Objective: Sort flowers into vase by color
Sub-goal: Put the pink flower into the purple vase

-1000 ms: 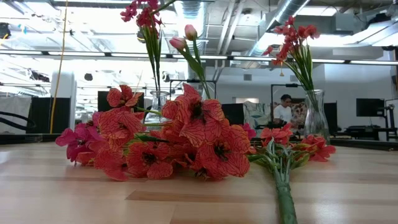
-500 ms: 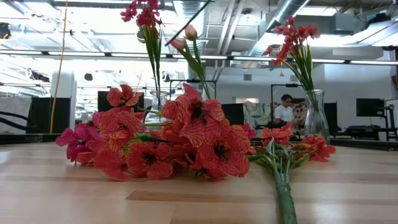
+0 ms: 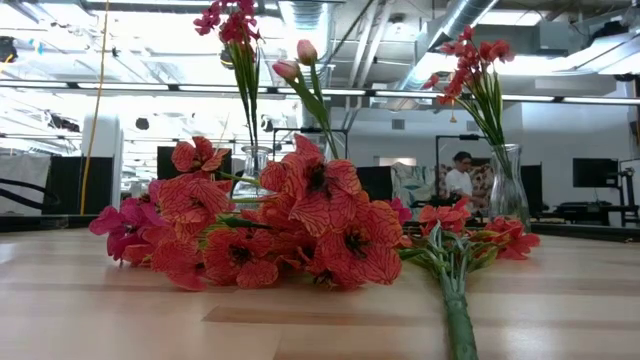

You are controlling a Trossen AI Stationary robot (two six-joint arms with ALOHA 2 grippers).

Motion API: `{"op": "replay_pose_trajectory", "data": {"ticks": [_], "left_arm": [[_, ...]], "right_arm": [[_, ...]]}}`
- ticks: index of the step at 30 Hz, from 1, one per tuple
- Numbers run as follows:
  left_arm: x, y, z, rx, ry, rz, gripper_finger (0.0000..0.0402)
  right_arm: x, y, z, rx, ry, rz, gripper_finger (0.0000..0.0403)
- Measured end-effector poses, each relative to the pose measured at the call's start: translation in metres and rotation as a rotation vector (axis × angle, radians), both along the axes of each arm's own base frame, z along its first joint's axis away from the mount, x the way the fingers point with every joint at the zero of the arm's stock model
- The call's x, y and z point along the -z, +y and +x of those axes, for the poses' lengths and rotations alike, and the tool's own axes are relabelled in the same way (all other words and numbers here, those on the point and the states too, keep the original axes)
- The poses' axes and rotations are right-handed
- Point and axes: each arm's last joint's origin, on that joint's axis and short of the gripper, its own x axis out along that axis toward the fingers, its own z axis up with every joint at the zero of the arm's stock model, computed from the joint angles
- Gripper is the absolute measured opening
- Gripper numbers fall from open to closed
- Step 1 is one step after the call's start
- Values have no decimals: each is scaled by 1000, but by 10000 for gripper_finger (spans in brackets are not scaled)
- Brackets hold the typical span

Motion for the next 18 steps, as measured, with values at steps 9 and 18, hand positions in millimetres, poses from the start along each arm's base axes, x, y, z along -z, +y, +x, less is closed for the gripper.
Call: {"op": "replay_pose_trajectory", "data": {"ticks": [9,18], "left_arm": [[61,3,-6,51,99,-109,101],[115,20,-5,224,36,-282,98]], "right_arm": [[-6,-32,1,123,85,-13,42],[-3,-54,1,191,117,-9,42]]}}
